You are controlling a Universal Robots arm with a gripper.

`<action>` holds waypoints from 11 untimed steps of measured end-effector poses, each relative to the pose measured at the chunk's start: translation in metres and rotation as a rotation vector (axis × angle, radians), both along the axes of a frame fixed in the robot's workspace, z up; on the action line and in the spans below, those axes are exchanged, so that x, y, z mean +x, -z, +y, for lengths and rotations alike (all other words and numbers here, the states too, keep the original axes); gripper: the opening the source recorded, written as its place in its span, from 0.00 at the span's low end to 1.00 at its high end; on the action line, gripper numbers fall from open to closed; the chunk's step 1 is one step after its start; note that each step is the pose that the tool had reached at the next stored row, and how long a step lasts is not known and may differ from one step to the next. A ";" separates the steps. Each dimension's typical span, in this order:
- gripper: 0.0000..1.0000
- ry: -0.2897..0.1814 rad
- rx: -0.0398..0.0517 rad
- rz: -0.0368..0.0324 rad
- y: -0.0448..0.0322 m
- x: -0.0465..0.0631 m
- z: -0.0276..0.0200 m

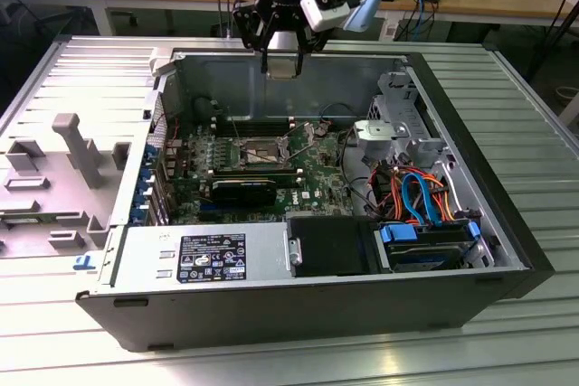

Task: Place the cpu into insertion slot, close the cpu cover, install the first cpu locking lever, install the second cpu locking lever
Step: 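Place the cpu into insertion slot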

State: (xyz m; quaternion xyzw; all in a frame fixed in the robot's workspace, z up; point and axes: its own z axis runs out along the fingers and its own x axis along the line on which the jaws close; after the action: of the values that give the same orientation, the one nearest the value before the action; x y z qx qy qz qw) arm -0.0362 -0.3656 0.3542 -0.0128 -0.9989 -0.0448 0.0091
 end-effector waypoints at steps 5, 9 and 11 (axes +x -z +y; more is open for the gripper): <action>0.55 0.000 0.0001 -0.0001 0.0011 0.000 -0.0009; 0.55 0.000 0.0001 -0.0001 0.0023 -0.001 -0.0033; 0.55 0.000 0.0000 0.0000 0.0029 -0.001 -0.0047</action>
State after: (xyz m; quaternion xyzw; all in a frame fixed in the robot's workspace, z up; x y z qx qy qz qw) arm -0.0369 -0.3703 0.3512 -0.0127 -0.9989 -0.0448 0.0091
